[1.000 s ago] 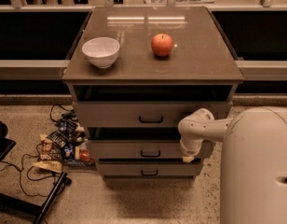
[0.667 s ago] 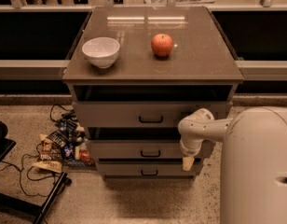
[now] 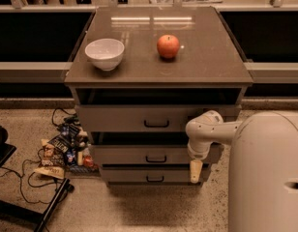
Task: Open middle drawer
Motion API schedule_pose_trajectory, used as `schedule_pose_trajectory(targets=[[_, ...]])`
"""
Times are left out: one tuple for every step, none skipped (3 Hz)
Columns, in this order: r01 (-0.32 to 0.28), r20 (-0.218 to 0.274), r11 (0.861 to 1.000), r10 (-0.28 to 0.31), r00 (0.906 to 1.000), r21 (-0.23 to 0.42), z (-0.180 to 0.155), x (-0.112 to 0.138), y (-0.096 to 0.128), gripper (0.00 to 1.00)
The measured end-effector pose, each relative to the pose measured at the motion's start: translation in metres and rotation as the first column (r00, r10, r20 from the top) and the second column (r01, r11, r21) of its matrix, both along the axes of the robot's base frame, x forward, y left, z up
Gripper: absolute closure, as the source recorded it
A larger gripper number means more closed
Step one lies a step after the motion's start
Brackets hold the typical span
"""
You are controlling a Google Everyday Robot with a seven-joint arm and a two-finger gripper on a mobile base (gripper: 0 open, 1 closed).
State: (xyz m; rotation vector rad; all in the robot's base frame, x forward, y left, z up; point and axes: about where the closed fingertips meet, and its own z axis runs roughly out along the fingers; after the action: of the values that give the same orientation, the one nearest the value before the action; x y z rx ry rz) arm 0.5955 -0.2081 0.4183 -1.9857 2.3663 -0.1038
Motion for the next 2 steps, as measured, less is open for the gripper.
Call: schedule_pose_trajectory(targets=[[0.015, -0.022, 1.000, -0.015, 0.9996, -0.010, 0.004, 0.015, 0.001, 0.00], [0.024, -0.034, 1.000, -0.024, 0.9991, -0.001, -0.003, 0.004, 0.001, 0.03]])
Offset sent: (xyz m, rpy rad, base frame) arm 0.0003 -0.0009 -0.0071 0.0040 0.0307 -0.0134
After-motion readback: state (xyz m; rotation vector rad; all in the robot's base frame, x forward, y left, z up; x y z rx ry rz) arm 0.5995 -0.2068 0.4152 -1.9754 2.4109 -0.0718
